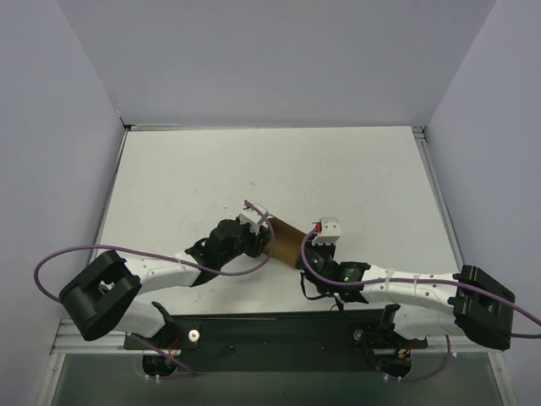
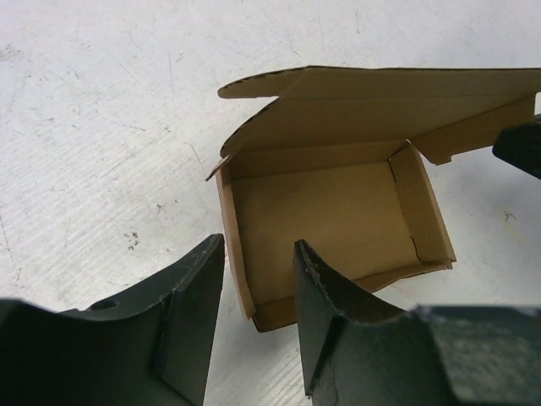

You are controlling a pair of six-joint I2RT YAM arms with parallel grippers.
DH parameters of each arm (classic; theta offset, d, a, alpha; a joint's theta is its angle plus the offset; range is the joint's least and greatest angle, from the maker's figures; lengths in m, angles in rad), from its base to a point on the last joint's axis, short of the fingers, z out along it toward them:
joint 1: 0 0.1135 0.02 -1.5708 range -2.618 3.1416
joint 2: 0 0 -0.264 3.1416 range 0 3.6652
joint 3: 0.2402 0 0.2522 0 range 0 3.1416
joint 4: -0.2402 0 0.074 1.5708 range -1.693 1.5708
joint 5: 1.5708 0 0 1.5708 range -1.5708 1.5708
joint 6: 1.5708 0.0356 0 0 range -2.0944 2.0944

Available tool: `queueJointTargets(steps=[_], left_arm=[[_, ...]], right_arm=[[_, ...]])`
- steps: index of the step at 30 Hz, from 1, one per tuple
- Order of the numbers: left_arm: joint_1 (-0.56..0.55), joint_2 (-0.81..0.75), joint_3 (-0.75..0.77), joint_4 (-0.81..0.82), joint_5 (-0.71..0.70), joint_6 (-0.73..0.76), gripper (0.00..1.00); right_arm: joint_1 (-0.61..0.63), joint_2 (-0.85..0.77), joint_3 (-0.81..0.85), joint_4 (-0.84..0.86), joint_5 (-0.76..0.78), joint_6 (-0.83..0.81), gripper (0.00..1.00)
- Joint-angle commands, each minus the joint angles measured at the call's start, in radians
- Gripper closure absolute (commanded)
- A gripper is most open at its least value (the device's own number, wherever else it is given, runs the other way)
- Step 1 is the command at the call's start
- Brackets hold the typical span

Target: Fold the paper box

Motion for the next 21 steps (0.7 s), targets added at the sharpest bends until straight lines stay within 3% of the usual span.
queueJointTargets(steps=[1, 12, 21], left_arm=[[0.029, -0.022, -0.013, 0.092, 0.055, 0.044, 0.52], [0.097, 0.040, 0.044, 0.142, 0.214, 0.137, 0.48], [0.147, 0.086, 0.066, 0.164, 0.247, 0.211, 0.45]], right_arm=[[0.008, 0.017, 0.042, 0.004, 0.010, 0.011, 1.00], [0.008, 0.037, 0.051, 0.006, -0.007, 0.009, 1.00], [0.006, 0.035, 0.050, 0.004, -0.016, 0.009, 1.00]])
